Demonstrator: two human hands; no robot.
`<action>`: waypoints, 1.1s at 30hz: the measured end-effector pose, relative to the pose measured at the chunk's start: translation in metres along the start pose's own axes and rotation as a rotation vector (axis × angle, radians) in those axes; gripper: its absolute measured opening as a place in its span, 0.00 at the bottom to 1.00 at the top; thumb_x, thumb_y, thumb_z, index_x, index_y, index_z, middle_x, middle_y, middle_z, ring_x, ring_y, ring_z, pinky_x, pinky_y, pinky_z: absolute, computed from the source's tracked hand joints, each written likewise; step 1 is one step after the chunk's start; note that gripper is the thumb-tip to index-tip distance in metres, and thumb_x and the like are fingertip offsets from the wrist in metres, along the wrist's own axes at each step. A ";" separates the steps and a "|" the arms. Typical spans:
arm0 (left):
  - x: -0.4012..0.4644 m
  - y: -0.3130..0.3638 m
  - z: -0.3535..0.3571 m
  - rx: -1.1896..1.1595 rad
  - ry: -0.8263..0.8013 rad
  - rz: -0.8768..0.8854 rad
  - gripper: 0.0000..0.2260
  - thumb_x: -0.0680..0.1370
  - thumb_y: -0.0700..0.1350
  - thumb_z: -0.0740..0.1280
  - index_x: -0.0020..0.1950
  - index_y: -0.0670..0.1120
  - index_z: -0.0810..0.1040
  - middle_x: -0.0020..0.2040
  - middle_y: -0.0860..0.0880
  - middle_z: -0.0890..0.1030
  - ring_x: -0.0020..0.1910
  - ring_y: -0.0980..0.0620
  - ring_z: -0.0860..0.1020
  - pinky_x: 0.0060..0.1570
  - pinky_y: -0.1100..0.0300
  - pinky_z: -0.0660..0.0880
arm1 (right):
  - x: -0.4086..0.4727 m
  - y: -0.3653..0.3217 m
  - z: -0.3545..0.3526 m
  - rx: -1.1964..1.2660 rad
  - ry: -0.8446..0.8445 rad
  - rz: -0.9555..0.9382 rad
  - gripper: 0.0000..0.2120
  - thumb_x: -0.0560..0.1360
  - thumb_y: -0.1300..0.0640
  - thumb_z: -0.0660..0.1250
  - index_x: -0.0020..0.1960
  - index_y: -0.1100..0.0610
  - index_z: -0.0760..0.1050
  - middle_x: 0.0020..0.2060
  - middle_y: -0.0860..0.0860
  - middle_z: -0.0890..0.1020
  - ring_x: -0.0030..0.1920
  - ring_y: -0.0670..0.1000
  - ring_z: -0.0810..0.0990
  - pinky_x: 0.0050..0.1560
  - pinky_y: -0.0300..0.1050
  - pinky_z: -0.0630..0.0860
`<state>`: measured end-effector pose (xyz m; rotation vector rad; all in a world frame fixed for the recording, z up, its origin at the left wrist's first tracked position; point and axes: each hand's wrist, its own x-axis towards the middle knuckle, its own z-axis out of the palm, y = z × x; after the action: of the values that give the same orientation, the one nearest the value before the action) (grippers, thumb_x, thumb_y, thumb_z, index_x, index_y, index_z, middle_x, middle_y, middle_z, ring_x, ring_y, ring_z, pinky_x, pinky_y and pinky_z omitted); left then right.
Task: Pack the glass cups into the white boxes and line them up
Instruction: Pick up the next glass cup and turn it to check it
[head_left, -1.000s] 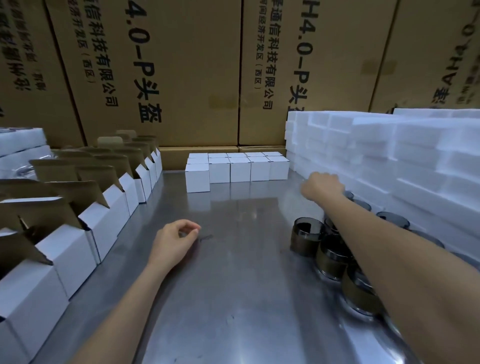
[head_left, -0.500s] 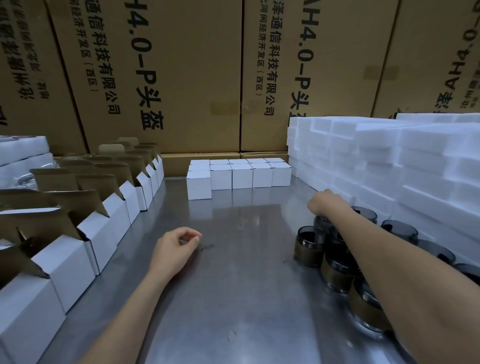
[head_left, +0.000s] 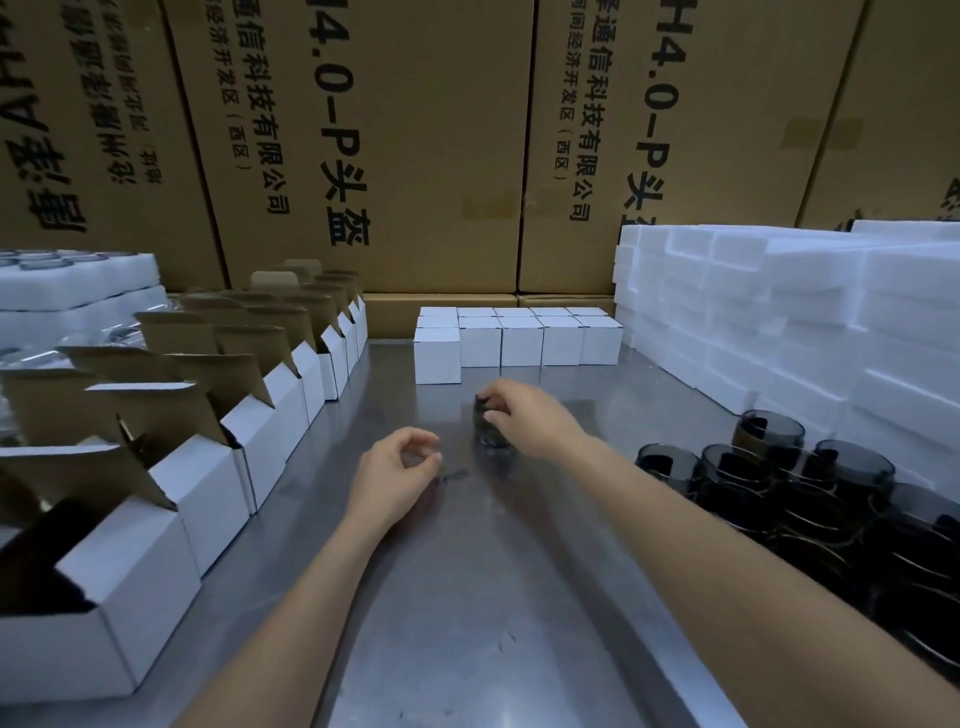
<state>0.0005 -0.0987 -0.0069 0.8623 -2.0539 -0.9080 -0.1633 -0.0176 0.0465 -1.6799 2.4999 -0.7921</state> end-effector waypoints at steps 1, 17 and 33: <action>-0.001 0.001 -0.001 -0.017 0.005 0.002 0.09 0.73 0.42 0.72 0.52 0.51 0.80 0.47 0.54 0.81 0.40 0.55 0.77 0.44 0.65 0.69 | -0.005 -0.005 0.006 0.057 0.029 -0.030 0.13 0.80 0.57 0.61 0.64 0.52 0.72 0.59 0.49 0.79 0.61 0.52 0.75 0.60 0.50 0.73; -0.025 0.006 -0.002 -0.052 -0.117 0.109 0.30 0.68 0.48 0.78 0.67 0.54 0.70 0.54 0.64 0.74 0.55 0.60 0.75 0.45 0.81 0.66 | -0.058 -0.022 0.040 0.802 0.202 -0.060 0.18 0.78 0.72 0.55 0.59 0.52 0.71 0.41 0.45 0.82 0.52 0.44 0.78 0.59 0.35 0.68; -0.026 0.007 0.000 -0.132 -0.098 0.267 0.29 0.66 0.35 0.75 0.57 0.60 0.68 0.56 0.59 0.78 0.57 0.61 0.76 0.57 0.65 0.73 | -0.073 -0.017 0.047 0.718 0.221 -0.045 0.29 0.65 0.67 0.76 0.60 0.52 0.68 0.59 0.47 0.75 0.61 0.45 0.73 0.61 0.38 0.70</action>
<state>0.0122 -0.0747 -0.0100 0.4678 -2.1029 -0.9396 -0.1040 0.0223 -0.0055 -1.4315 1.9020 -1.6945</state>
